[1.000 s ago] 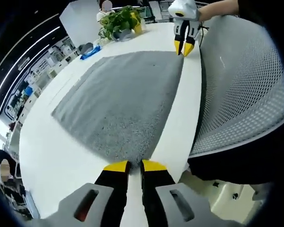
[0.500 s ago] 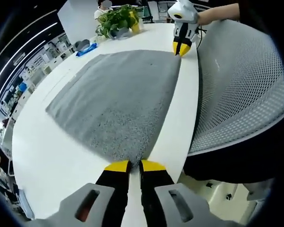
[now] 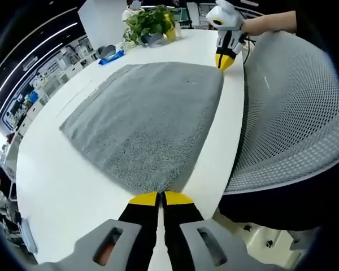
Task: Fold the towel on the table until its edges align and the towel forms a compact rectangular stack.
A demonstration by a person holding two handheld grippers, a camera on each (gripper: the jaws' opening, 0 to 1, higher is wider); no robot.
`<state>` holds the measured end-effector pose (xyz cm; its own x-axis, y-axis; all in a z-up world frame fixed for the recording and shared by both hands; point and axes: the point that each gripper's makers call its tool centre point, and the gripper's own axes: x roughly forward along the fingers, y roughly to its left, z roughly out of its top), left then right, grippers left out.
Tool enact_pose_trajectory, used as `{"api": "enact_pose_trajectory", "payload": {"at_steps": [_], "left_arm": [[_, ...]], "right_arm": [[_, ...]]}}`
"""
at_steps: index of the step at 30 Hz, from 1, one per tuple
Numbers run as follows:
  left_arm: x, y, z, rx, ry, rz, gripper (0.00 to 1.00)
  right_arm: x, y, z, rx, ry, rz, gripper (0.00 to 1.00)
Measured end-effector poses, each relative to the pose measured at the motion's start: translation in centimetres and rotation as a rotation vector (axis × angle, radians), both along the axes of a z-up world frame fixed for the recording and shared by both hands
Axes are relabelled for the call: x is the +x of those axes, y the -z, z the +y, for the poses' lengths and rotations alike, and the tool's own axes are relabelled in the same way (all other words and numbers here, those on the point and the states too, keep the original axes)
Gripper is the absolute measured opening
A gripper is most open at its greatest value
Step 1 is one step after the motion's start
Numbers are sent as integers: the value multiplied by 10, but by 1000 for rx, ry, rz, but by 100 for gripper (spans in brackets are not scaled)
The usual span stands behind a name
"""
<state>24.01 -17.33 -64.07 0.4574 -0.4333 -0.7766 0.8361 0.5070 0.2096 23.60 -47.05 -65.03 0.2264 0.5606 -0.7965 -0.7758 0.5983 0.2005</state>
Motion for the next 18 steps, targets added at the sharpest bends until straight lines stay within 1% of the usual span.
{"api": "enact_pose_trajectory", "payload": {"at_steps": [1, 2, 3, 5, 7, 8, 10, 11, 12, 13, 15, 16, 18], "left_arm": [[3, -6, -2, -10, 6, -40, 2], [4, -9, -3, -11, 10, -57, 2], [3, -12, -4, -11, 13, -62, 2], [4, -16, -6, -16, 11, -71, 2], [7, -22, -8, -48, -9, -80, 2], [10, -28, -10, -81, -25, -91, 2], [12, -36, -12, -121, -39, -98, 2], [13, -39, -12, -124, -40, -108, 2], [15, -44, -12, -131, -38, -131, 2], [15, -48, -15, -139, -32, -138, 2], [16, -57, -18, -160, -23, -166, 2], [18, -64, -21, -192, -29, -184, 2], [19, -72, -25, -229, -35, -193, 2]], "right_arm": [[2, -4, 1, 30, 28, 3, 0], [4, -8, 2, 54, 52, 4, 0], [7, -13, 3, 87, 82, 4, 0], [11, -18, 3, 126, 118, 10, 0], [16, -26, 3, 168, 150, 4, 0], [18, -30, 3, 195, 168, 1, 0], [24, -40, 4, 243, 195, -26, 0], [27, -45, 4, 261, 194, -46, 0], [30, -53, 6, 287, 183, -79, 0], [33, -58, 7, 311, 184, -94, 0], [37, -71, 10, 377, 214, -113, 0], [39, -75, 11, 402, 222, -117, 0], [41, -82, 11, 439, 231, -129, 0]]}}
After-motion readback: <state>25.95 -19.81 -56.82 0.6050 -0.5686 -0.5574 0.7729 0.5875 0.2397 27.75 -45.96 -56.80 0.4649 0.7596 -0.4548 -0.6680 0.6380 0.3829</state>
